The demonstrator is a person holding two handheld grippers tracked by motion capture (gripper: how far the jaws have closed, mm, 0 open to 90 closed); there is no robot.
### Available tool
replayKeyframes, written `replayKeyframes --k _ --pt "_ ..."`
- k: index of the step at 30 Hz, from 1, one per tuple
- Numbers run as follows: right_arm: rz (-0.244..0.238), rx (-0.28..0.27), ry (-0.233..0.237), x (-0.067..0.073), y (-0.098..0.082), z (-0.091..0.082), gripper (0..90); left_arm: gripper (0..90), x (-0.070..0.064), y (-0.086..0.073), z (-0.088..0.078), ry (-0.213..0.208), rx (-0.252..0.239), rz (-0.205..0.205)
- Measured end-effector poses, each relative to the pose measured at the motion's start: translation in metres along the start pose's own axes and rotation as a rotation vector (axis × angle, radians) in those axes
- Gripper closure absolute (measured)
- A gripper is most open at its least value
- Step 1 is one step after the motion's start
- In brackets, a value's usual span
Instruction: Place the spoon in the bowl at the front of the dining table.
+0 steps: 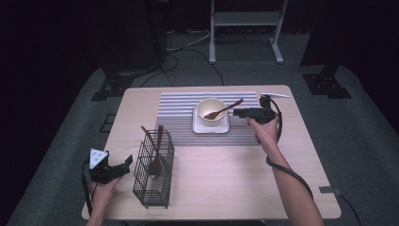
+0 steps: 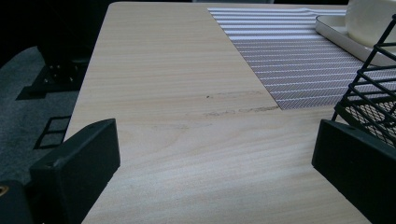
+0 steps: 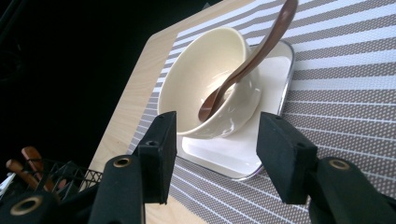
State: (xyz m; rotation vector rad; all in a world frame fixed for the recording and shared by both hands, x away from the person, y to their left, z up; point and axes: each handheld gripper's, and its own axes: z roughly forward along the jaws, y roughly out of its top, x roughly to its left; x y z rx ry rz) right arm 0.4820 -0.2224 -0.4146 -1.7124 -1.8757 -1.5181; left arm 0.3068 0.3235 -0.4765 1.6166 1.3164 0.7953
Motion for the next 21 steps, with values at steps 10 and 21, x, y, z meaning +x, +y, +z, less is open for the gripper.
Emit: replayKeyframes --k 10,21 --pt "-0.021 0.028 0.003 0.003 -0.009 -0.002 45.0 0.0 0.000 0.000 0.000 0.000 0.002 0.002" --pt "-0.025 0.054 0.009 0.000 -0.022 -0.004 42.6 0.0 0.000 0.000 0.000 0.002 0.005 0.007"
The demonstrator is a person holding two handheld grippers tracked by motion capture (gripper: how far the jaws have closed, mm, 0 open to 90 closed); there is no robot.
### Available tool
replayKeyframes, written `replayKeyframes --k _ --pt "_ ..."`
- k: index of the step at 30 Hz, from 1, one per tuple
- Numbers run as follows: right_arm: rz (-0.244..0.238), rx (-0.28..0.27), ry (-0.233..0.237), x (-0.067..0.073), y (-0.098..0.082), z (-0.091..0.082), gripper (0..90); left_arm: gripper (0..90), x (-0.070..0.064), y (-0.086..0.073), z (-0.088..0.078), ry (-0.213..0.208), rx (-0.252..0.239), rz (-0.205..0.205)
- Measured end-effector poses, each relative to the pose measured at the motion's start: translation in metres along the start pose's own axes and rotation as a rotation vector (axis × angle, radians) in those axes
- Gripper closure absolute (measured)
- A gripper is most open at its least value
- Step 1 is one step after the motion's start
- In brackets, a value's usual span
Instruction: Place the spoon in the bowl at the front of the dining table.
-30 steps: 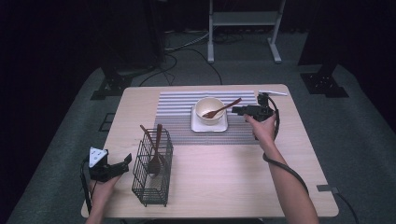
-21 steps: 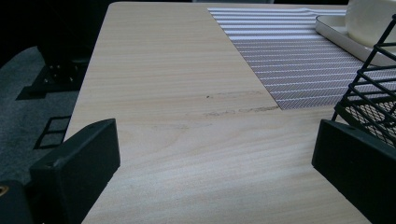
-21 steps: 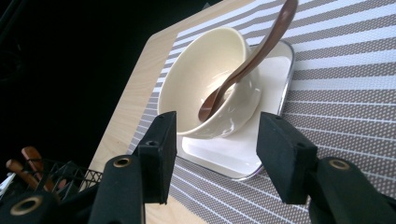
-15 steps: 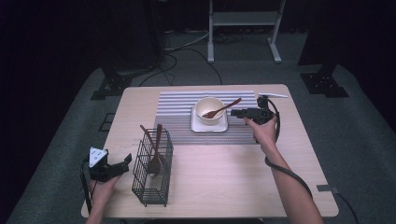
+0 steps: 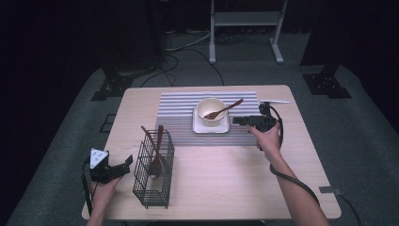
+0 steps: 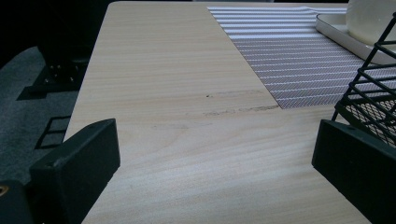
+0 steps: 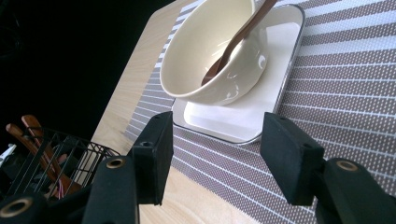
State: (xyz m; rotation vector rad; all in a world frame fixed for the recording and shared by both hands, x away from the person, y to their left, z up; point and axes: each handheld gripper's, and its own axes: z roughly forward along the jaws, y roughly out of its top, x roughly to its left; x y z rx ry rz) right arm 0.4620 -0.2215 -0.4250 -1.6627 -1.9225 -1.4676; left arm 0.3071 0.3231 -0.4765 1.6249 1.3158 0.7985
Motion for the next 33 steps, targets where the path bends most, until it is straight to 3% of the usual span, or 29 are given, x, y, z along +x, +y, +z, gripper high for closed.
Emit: replayKeyframes --k 33 --pt "-0.032 0.091 0.075 0.016 -0.036 0.003 33.7 0.0 -0.001 0.000 0.000 0.003 0.000 0.004"
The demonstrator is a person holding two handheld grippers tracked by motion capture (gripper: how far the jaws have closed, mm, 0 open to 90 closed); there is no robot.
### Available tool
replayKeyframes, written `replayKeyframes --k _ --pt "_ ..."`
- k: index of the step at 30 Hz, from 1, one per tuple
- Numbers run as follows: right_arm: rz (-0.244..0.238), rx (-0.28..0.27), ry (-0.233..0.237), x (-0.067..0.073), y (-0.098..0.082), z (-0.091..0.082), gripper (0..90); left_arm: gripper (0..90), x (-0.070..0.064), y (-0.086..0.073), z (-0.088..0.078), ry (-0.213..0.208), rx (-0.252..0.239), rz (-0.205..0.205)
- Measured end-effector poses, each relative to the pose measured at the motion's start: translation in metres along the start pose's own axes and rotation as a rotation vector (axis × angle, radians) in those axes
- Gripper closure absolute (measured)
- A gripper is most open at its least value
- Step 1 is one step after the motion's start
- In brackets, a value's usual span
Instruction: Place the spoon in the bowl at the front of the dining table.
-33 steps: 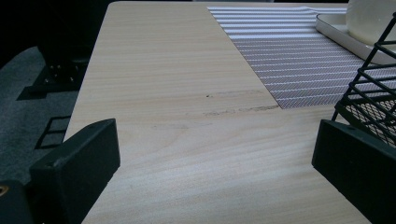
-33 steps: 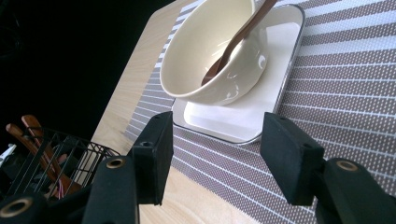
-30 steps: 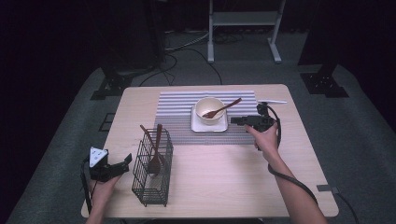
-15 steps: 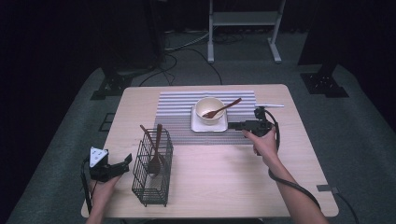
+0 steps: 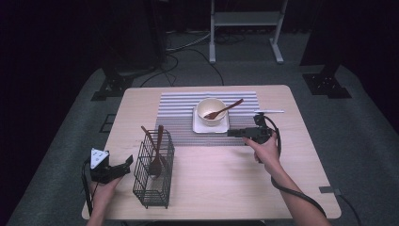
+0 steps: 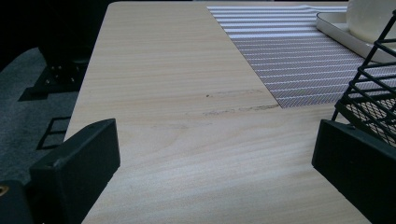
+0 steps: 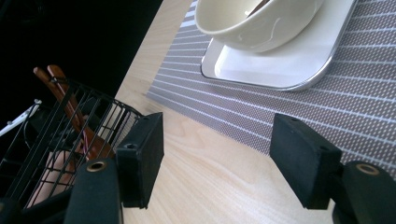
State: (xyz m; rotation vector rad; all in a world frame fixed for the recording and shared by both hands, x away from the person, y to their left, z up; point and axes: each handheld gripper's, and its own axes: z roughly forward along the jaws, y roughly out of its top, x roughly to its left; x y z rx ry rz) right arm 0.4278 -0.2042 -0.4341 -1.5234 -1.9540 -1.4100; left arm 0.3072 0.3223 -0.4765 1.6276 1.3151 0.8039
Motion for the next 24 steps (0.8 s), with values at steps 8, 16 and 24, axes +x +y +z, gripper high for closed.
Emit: replayKeyframes --k 8,16,24 --pt "-0.017 0.018 0.010 0.005 -0.008 0.001 32.8 0.0 0.000 0.000 0.000 0.000 0.000 0.000" --pt "-0.027 0.039 0.019 0.009 -0.016 0.003 32.6 0.0 0.000 0.000 0.000 0.001 0.000 0.002" --pt "-0.027 0.053 0.031 0.010 -0.024 0.006 32.4 0.0 0.000 0.000 0.000 0.001 0.002 0.004"
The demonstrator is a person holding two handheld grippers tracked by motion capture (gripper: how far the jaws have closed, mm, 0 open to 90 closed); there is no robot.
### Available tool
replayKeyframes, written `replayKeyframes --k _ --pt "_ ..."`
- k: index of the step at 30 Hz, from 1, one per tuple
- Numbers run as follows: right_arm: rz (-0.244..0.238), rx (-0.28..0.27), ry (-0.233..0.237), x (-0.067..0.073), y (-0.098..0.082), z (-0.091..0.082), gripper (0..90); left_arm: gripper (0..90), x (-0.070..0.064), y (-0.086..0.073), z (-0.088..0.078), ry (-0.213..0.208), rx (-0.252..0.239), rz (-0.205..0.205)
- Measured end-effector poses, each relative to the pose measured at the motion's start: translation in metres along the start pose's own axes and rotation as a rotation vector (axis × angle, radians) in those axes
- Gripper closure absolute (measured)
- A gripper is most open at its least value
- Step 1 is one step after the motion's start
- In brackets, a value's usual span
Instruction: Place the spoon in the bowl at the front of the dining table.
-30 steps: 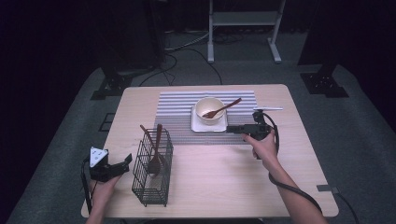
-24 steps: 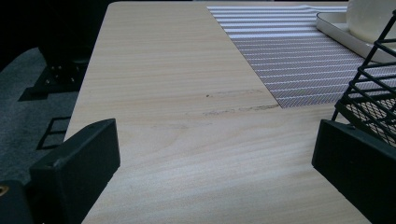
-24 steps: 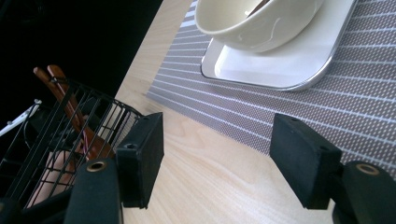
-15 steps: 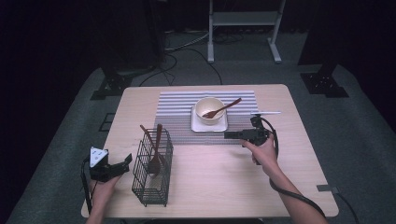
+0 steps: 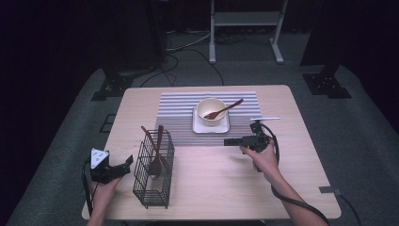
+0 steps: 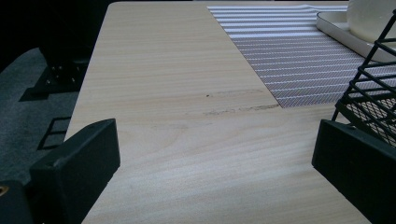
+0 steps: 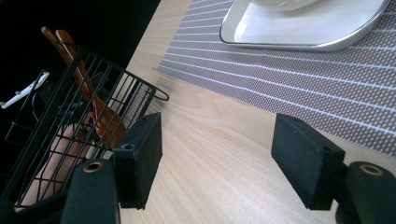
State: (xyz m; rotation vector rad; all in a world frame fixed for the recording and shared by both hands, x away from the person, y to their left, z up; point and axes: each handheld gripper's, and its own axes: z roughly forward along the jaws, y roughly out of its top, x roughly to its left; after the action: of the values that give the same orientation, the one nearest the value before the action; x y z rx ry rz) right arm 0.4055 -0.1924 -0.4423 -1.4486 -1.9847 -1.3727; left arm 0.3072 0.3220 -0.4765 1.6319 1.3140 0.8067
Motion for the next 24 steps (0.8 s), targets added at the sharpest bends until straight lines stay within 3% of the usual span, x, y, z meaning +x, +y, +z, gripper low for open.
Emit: replayKeyframes --k 24 --pt "-0.021 0.039 0.027 0.006 -0.022 0.007 31.7 0.0 0.000 0.000 0.000 0.001 0.003 0.005"
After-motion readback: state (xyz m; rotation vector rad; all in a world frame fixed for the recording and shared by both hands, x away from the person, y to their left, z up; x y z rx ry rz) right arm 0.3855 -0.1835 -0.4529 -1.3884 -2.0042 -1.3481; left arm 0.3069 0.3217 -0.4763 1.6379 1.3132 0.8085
